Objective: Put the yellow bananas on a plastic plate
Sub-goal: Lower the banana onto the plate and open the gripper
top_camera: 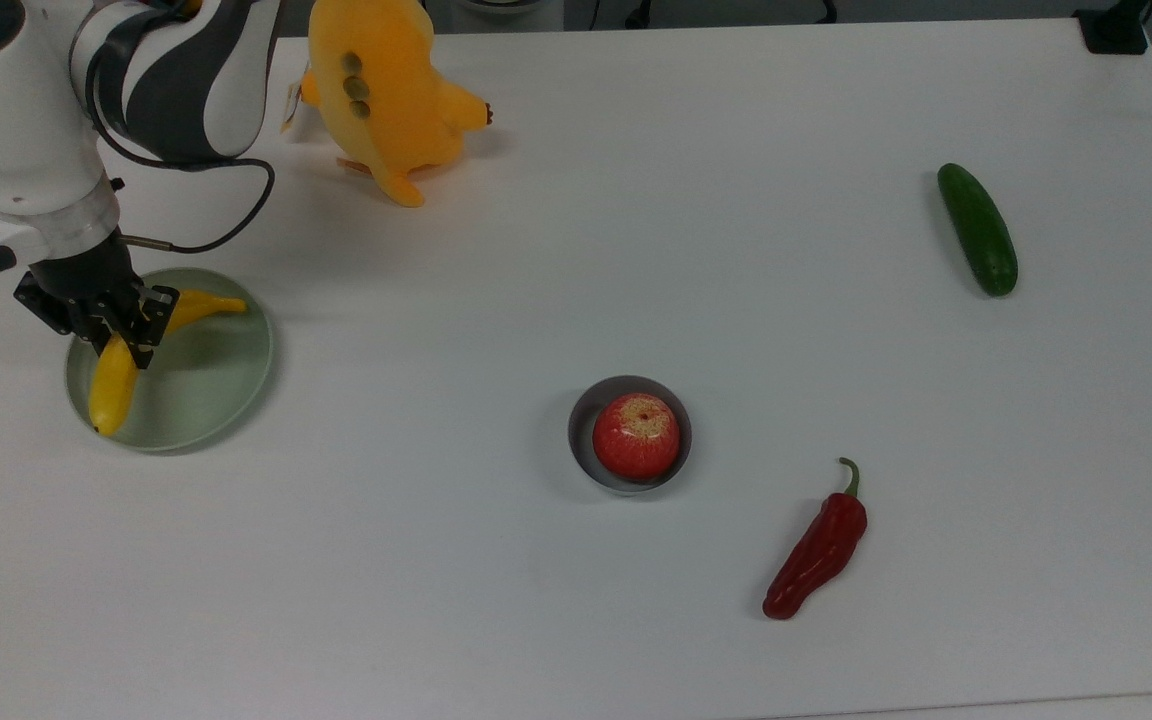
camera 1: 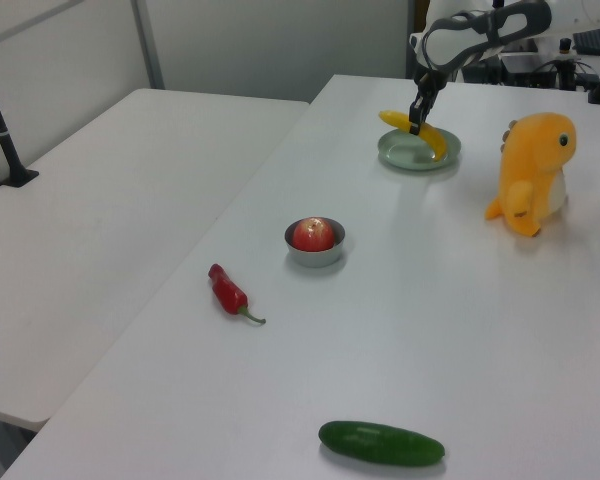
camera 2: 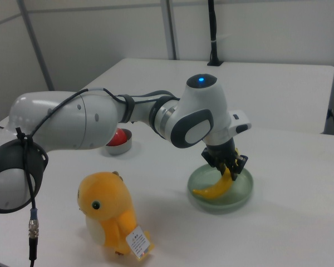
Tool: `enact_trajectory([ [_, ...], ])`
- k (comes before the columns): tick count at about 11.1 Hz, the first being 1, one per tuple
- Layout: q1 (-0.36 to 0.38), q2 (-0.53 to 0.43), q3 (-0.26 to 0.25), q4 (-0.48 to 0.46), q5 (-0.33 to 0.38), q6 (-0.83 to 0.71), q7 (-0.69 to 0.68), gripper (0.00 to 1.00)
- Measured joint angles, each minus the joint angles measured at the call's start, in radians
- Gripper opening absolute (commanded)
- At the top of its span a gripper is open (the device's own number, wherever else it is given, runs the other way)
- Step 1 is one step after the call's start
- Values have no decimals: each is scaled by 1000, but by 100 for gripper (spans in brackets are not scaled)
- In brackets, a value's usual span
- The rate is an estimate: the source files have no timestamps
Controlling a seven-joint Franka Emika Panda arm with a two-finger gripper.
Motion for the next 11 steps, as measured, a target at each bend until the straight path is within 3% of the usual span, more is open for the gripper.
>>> enact_trajectory([
  [4, 1, 17, 0, -3, 0, 0, 0, 69],
  [5, 1, 18, 0, -6, 0, 0, 0, 78],
  [6, 2, 20, 0, -11, 0, 3, 0, 82],
  [7, 2, 21, 0, -15, 0, 9, 0, 94],
  [8, 3, 21, 0, -16, 0, 14, 0, 100],
  [11, 5, 17, 0, -14, 0, 25, 0, 100],
])
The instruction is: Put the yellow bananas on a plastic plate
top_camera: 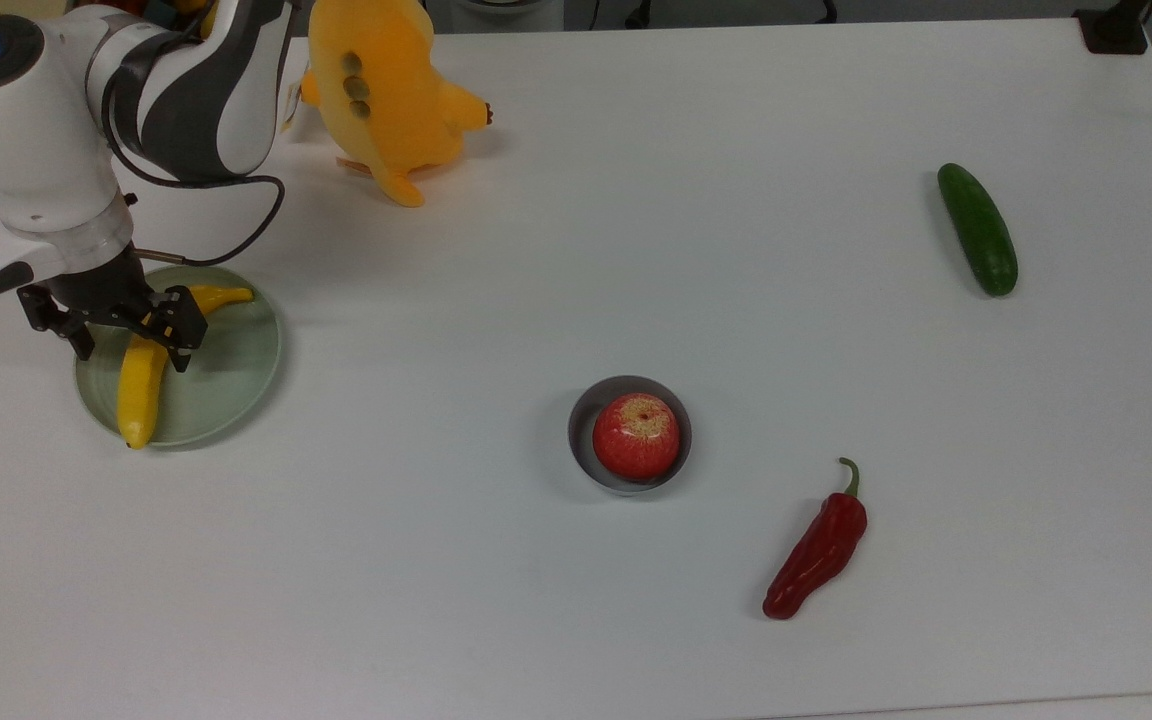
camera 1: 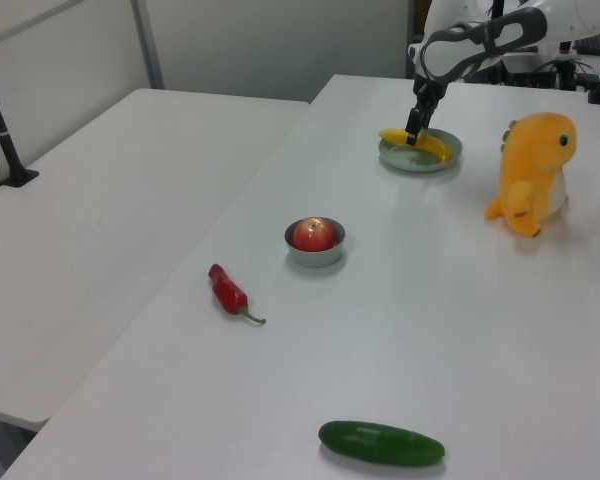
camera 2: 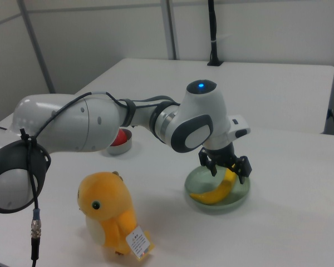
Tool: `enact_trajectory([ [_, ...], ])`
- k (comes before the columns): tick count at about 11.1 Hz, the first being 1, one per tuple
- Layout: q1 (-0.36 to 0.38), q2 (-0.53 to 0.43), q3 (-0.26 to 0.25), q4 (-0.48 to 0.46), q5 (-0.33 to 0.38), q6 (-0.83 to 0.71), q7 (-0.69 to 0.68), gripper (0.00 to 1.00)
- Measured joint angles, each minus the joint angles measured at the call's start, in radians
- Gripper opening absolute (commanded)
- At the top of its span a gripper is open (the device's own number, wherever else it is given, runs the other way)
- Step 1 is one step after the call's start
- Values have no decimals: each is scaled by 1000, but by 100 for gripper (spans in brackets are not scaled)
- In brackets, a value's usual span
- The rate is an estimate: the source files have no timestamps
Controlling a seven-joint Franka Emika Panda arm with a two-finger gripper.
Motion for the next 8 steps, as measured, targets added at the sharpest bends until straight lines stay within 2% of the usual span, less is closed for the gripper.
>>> enact_trajectory([
  [2, 1, -28, 1, -1, 0, 0, 1, 100],
  [4, 6, -100, 5, -7, 0, -48, 36, 100],
  [8, 44, -307, 6, -13, 0, -326, 299, 100],
])
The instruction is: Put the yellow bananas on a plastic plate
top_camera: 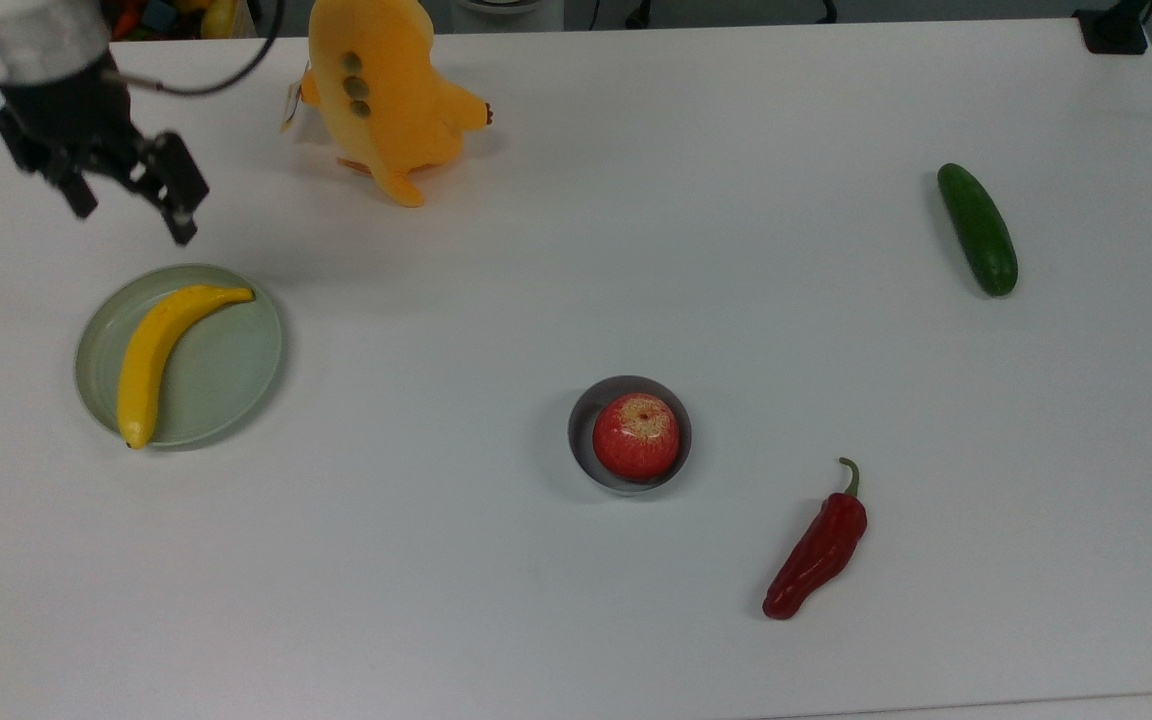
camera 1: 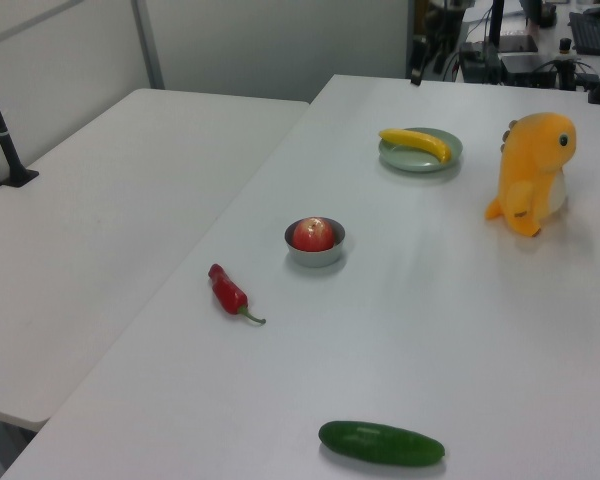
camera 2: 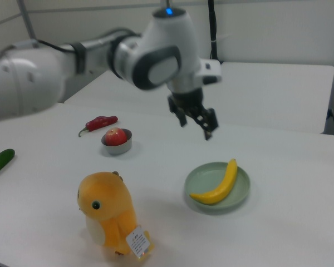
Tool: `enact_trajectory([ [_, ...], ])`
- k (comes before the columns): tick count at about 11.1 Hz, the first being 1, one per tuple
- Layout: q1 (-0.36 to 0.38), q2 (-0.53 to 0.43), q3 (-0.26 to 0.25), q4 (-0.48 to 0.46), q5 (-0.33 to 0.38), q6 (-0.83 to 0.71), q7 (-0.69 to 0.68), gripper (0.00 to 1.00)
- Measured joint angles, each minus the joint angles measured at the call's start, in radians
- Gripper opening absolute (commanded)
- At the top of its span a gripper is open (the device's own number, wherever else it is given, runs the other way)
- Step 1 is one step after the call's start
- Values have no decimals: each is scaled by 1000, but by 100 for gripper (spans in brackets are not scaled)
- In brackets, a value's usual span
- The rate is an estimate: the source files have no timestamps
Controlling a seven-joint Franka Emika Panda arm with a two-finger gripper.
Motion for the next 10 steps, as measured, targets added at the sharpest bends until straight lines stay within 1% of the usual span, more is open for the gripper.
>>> enact_trajectory([
  [2, 20, -110, 1, -4, 0, -167, 134, 100],
  [5, 90, -249, 4, -29, 0, -344, 235, 100],
  [6, 103, -285, 17, -37, 0, -382, 246, 100],
  [8, 108, -339, 69, -57, 0, -433, 256, 100],
  [10, 112, -384, 121, -86, 0, -442, 259, 100],
])
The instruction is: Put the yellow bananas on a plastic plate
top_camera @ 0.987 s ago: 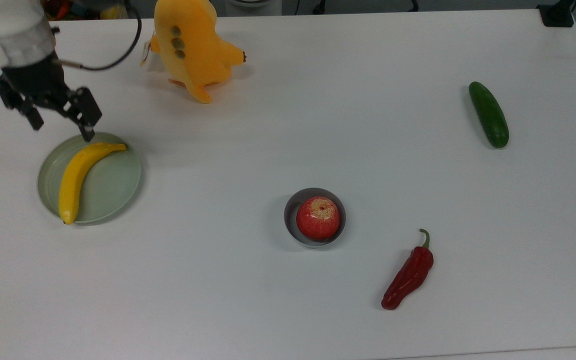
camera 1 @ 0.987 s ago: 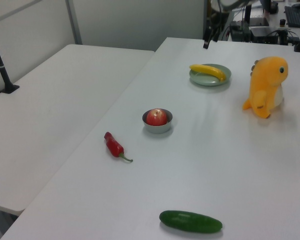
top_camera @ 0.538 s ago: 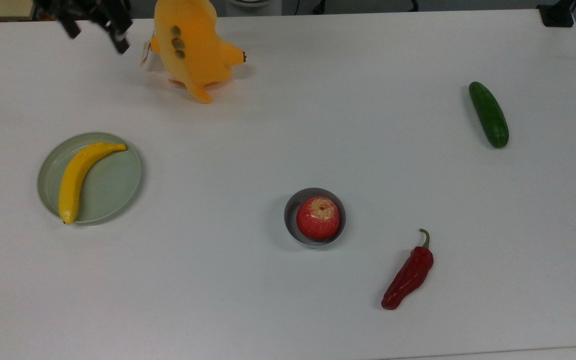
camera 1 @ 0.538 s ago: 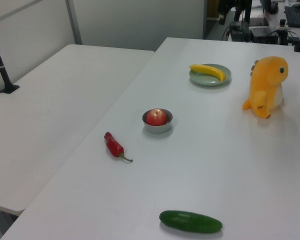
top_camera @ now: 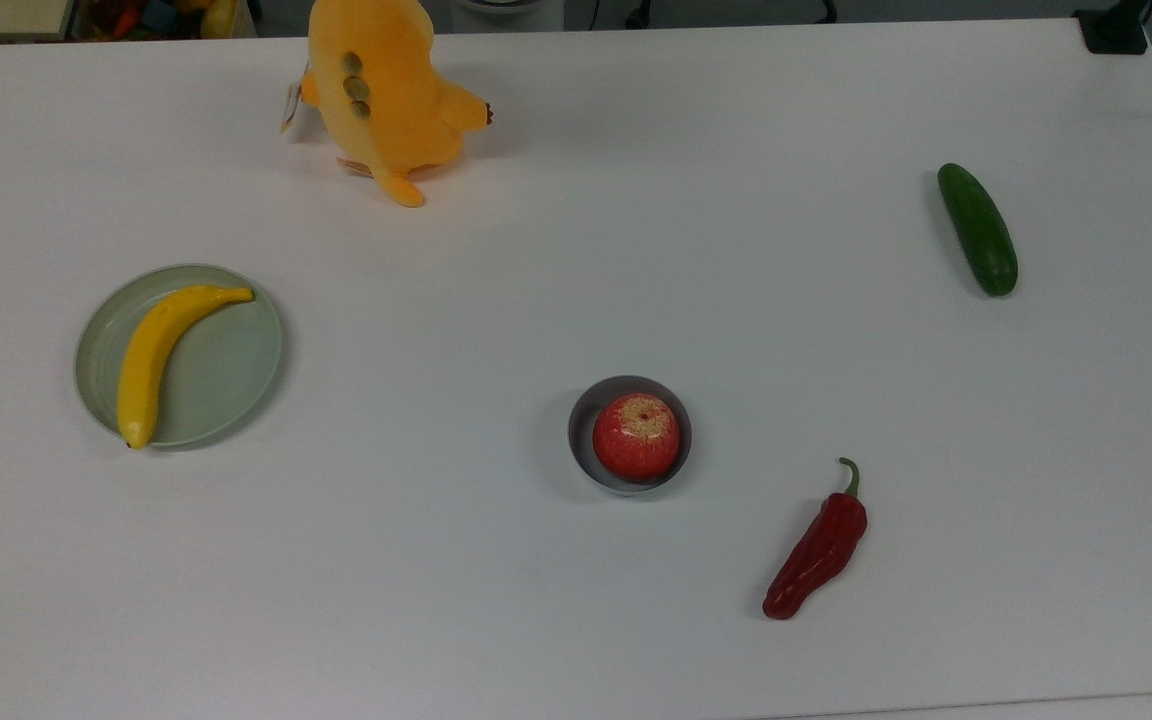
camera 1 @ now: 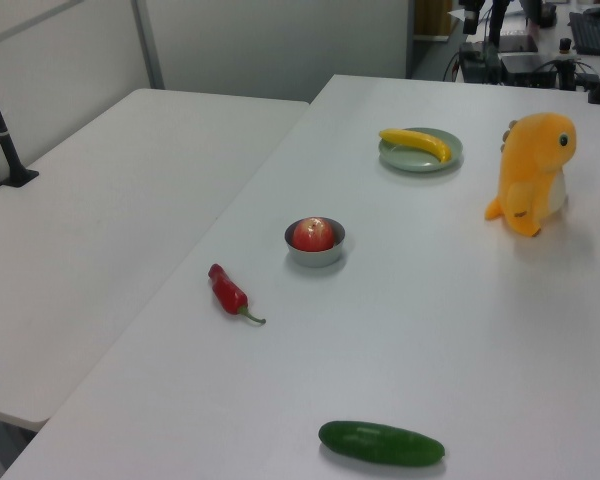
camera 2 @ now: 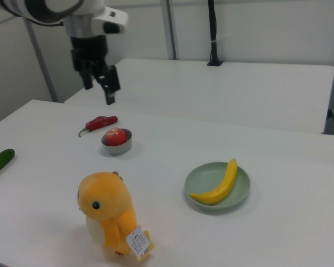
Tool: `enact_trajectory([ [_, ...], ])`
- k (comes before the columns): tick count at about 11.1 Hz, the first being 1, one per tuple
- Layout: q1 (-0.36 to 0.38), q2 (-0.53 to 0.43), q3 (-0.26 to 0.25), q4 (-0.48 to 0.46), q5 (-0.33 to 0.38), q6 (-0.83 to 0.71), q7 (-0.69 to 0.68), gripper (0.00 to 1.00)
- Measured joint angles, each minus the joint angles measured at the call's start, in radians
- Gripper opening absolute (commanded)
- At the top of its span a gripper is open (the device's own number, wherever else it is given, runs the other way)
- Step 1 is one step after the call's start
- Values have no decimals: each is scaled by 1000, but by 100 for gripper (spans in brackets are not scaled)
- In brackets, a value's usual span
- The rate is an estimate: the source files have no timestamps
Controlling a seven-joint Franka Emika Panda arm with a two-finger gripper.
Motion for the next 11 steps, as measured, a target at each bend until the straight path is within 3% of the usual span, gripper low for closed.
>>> enact_trajectory([
  [3, 52, -23, 41, -36, -17, 0, 3, 100],
  [6, 140, -24, 43, -87, -105, 41, 3, 100],
  [11, 158, -22, 28, -143, -140, 205, -143, 100],
])
